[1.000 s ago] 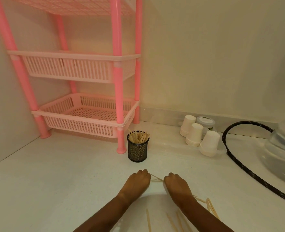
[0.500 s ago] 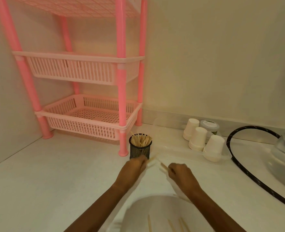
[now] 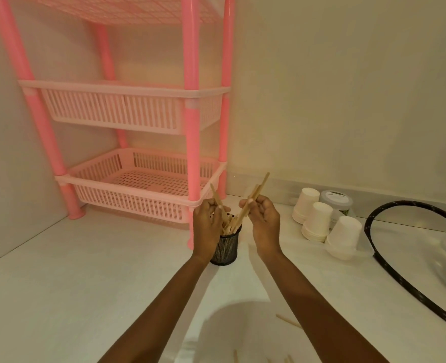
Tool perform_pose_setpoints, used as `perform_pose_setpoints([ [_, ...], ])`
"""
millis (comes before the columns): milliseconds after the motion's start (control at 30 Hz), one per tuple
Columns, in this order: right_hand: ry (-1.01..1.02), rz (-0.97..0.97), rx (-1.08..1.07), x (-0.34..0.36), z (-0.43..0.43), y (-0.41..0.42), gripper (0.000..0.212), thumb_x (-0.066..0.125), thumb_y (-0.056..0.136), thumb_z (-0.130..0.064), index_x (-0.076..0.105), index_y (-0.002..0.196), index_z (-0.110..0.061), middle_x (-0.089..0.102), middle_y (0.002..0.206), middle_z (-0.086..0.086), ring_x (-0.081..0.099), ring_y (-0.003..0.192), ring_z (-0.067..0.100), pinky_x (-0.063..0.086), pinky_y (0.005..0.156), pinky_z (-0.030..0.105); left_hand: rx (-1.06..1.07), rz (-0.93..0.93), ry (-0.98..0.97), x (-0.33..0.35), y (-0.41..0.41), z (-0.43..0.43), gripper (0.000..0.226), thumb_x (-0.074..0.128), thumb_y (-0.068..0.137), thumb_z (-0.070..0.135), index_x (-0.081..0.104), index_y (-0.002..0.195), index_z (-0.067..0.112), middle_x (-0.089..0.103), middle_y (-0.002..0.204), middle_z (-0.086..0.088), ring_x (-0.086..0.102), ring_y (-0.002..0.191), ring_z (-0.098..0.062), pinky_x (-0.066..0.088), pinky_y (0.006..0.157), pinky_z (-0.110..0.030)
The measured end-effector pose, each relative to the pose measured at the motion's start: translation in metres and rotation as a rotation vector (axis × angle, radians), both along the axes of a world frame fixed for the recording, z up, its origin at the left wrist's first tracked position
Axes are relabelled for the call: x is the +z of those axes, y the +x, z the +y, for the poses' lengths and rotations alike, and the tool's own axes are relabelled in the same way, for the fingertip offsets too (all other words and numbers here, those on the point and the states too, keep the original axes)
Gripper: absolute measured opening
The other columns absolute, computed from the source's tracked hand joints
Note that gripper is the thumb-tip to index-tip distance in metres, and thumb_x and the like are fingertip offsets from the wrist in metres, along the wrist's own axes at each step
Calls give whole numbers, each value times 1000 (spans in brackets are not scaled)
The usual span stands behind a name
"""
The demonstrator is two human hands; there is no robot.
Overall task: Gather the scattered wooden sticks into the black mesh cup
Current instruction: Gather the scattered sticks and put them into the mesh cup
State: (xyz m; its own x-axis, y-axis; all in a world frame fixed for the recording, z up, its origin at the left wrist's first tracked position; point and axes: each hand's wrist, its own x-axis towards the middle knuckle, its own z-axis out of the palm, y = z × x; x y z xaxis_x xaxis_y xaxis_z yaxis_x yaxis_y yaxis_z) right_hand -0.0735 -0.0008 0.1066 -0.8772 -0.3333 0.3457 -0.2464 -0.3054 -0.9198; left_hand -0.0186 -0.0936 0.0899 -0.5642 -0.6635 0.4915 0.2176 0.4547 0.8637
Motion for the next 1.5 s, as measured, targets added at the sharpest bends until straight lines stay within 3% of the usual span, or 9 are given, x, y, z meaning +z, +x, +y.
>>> perform_pose_setpoints([
  [100,46,15,-61,-11,-8,-3,11,47,93,-9,57,90,-10,66,91,7,60,84,9,45,76,7,61,-86,-61,-14,-2,-6,15,49,92,3,60,90,-7,67,88,-26,64,84,-34,52,83,-47],
  [267,133,34,-95,-26,-15,-7,16,46,93,-10,58,98,0,66,88,3,59,80,-2,41,65,-3,252,-268,-233,-35,-1,-12,14,59,87,12,64,93,1,64,104,-15,47,106,-33,27,86,-21],
  [467,400,106,-88,-42,-24,-9,18,50,91,-9,60,100,3,61,104,16,52,102,28,35,78,22,288,-403,-290,-46,1,-16,18,63,84,16,67,97,4,55,124,-9,34,119,-29,28,97,-33],
  [700,583,272,-173,-52,-19,-10,17,58,86,-8,63,100,0,46,126,17,38,122,30,12,73,-12,198,-260,-296,-36,5,-11,26,52,90,9,56,115,9,53,127,-12,41,123,-28,30,104,-35],
  [900,624,445,-93,-51,-7,-5,38,52,91,-12,47,128,-16,43,137,7,34,130,21,16,92,6,20,-161,-397,-20,1,-2,41,40,95,6,38,136,12,40,145,-6,25,133,-6,17,113,-27],
  [1067,716,536,-78,-51,1,1,39,42,96,-16,40,135,-12,42,144,7,35,135,21,23,105,20,-71,-318,-653,-24,-4,1,39,37,97,10,39,136,8,40,146,-9,22,142,-23,10,115,-28],
  [1267,956,592,15,-55,23,1,49,32,99,-19,14,145,-19,7,157,0,3,146,17,15,117,33,-15,-561,-867,-37,0,0,45,27,99,22,23,144,14,15,156,-7,4,146,-23,2,120,-40],
  [1367,937,537,6,-55,41,5,49,36,98,-16,20,144,-20,10,157,1,9,145,18,17,117,34,-12,-538,-938,-38,7,9,50,28,99,23,10,145,18,4,157,-7,-6,145,-24,-10,117,-39],
  [1500,963,425,16,-68,81,7,43,38,97,-15,32,139,-19,18,153,3,16,142,17,20,114,29,-119,-431,-993,-47,24,35,47,37,97,19,26,142,13,18,153,-10,-3,140,-32,-14,110,-49],
])
